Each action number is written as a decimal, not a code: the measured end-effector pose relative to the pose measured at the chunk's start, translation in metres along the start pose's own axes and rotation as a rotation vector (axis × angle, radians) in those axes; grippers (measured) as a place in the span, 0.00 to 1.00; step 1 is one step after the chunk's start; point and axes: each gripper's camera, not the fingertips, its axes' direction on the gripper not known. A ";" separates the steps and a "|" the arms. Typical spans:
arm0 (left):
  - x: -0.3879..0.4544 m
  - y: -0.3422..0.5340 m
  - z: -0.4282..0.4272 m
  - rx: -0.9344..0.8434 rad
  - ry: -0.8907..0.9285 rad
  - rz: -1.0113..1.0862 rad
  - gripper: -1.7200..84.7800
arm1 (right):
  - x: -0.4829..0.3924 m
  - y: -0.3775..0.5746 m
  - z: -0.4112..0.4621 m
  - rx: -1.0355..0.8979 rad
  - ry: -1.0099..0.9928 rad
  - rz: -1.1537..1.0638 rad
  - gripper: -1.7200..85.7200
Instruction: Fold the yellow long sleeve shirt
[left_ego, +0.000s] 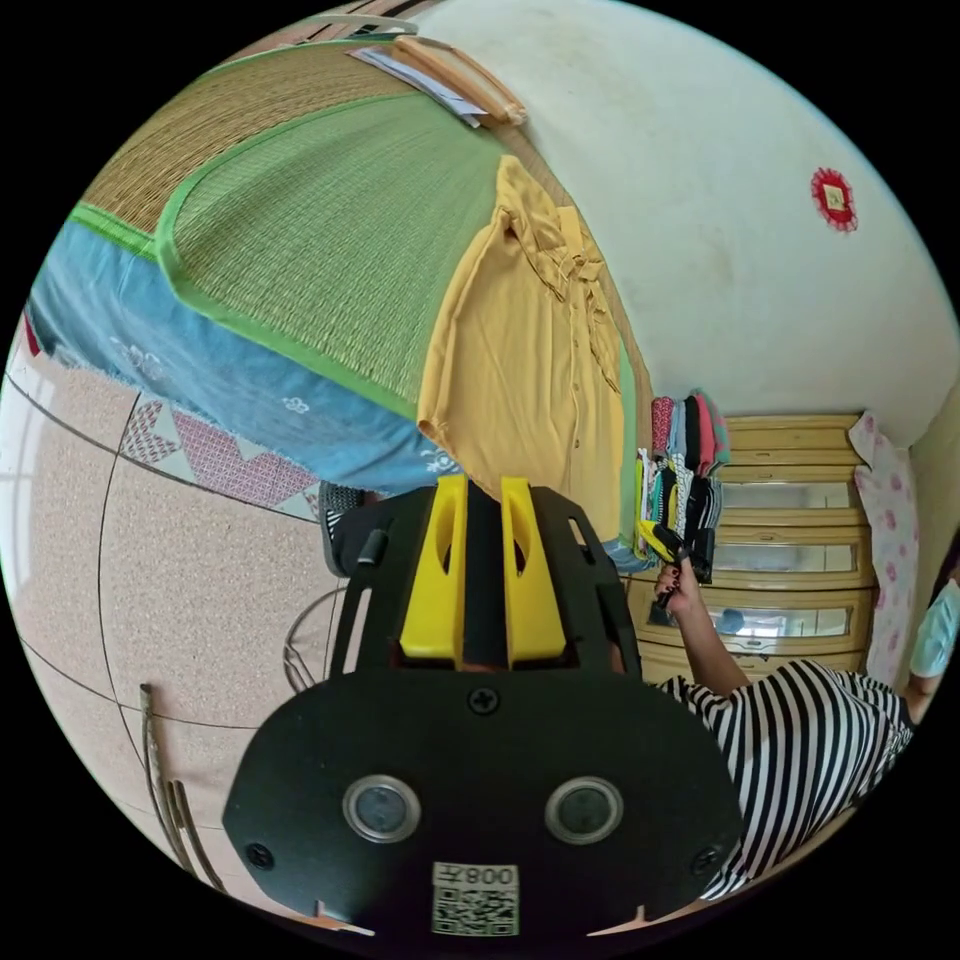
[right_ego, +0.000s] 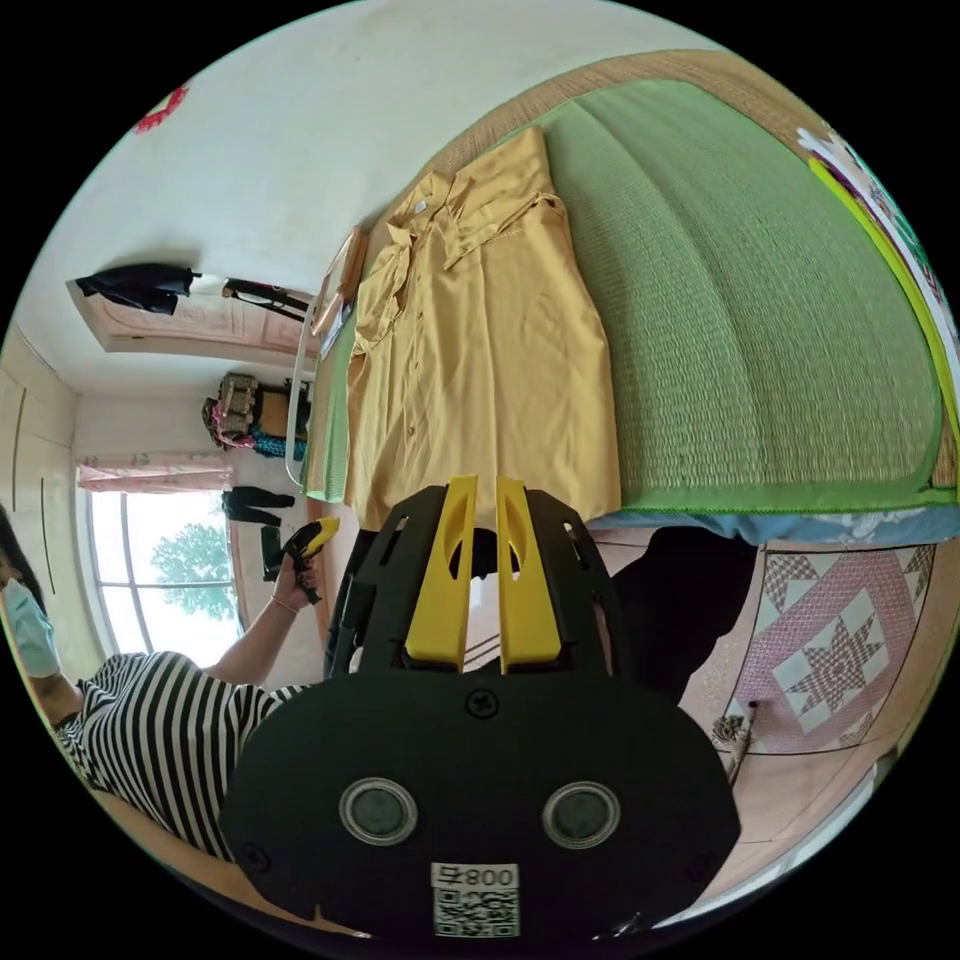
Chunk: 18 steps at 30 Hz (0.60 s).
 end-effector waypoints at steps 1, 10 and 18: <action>-0.007 0.002 0.002 0.006 0.000 -0.002 0.10 | 0.003 0.006 -0.004 0.006 0.004 0.007 0.07; -0.035 -0.011 0.032 -0.010 -0.117 0.006 0.13 | 0.016 0.026 -0.038 0.055 0.071 0.071 0.11; -0.054 -0.026 0.057 -0.014 -0.238 -0.008 0.13 | -0.001 0.009 -0.044 0.013 0.248 0.079 0.12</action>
